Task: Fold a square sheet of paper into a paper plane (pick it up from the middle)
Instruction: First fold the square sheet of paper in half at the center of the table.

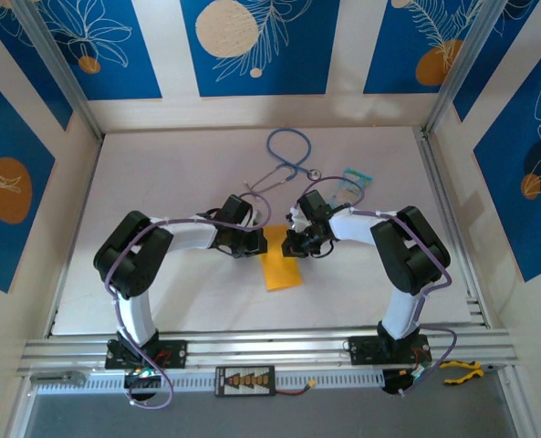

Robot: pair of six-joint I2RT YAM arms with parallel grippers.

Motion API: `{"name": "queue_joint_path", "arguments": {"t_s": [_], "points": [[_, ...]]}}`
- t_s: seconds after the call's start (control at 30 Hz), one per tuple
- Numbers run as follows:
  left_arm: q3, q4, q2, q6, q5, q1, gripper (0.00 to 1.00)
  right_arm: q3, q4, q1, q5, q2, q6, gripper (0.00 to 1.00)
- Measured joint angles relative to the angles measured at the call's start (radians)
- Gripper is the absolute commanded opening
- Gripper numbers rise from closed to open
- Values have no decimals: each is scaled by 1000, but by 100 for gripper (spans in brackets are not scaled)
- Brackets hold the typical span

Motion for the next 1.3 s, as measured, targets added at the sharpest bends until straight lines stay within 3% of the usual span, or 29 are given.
{"name": "queue_joint_path", "arguments": {"t_s": [0.87, 1.3], "points": [[61, 86, 83, -42, 62, 93, 9, -3, 3, 0, 0, -2, 0, 0], [196, 1, 138, -106, -35, 156, 8, -3, 3, 0, 0, -2, 0, 0]]}}
